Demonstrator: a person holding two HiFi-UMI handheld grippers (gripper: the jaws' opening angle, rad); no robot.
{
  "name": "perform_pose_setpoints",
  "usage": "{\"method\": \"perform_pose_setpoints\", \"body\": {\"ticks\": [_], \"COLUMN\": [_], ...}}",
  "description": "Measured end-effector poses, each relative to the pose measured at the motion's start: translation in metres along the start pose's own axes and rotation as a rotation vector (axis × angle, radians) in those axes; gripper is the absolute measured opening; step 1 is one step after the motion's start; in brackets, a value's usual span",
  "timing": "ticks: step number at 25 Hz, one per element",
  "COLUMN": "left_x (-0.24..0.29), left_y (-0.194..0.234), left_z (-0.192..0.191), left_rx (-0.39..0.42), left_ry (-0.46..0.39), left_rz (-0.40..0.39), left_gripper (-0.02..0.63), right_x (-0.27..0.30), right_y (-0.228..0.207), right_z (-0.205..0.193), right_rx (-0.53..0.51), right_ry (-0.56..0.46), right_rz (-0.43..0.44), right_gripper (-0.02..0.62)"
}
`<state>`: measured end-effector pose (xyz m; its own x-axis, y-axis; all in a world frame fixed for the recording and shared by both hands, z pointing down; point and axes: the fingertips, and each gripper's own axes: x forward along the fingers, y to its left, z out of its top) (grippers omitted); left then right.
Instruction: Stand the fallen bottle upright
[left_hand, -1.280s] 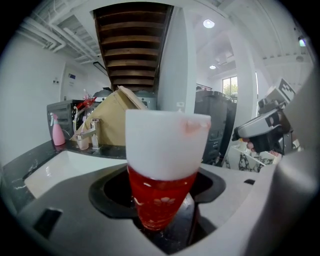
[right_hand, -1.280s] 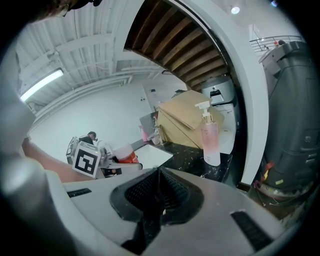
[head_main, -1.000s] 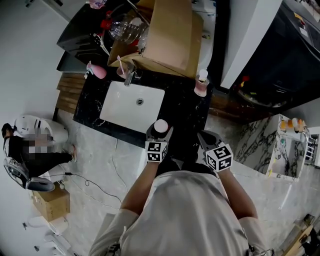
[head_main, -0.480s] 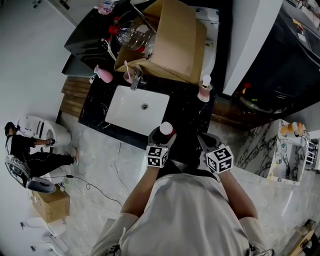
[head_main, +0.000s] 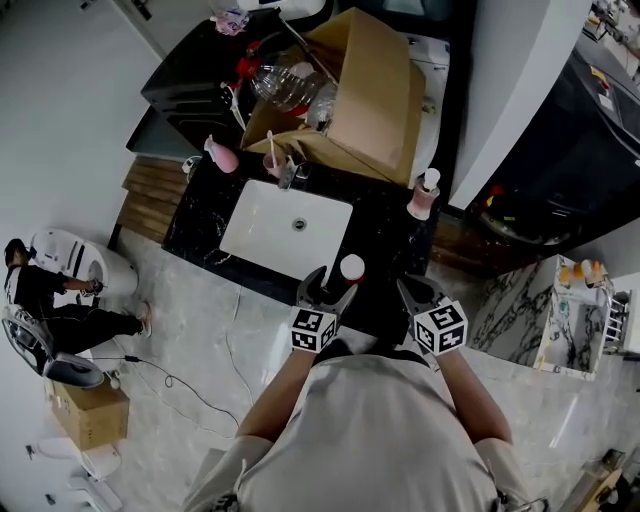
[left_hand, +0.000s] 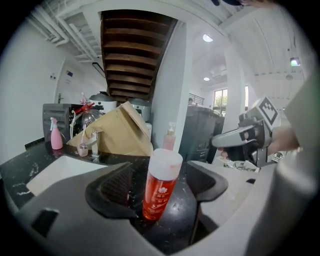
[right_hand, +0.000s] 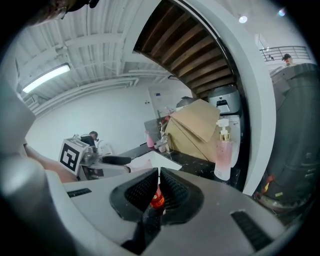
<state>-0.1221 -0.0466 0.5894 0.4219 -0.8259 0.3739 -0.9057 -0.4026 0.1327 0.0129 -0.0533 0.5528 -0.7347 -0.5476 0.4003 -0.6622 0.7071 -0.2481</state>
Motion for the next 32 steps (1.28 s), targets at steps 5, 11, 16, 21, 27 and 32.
{"method": "perform_pose_setpoints", "body": {"ticks": [5,11,16,21,27,32], "left_x": [-0.017,-0.035,-0.044,-0.051,-0.054,-0.051], "left_y": [0.010,0.026,0.030,0.033,0.034,0.033], "left_z": [0.018,0.027,0.039,0.059,0.077,0.079], "left_rx": [-0.022,-0.019,-0.025,-0.028,0.002,0.014], "left_ry": [-0.011,0.020,-0.015,-0.059,-0.083,-0.069], "left_rz": [-0.035,-0.013,-0.008,-0.012,-0.036,-0.061], "left_gripper": [0.339,0.276,0.223,0.154,0.038,0.008], "right_x": [0.001,-0.001,-0.004,-0.010,-0.009,-0.009], "right_y": [0.014,0.030,0.036,0.036,0.037,0.037], "right_z": [0.018,0.034,0.044,0.050,0.058,0.063], "right_rx": [-0.033,-0.069,-0.078,-0.078,-0.095,-0.109], "right_ry": [0.000,-0.010,-0.033,-0.051,-0.076,-0.093], "right_rz": [-0.015,-0.034,-0.044,-0.057,-0.083,-0.082], "right_gripper": [0.035,0.035,0.035,0.035,0.035,0.035]}}
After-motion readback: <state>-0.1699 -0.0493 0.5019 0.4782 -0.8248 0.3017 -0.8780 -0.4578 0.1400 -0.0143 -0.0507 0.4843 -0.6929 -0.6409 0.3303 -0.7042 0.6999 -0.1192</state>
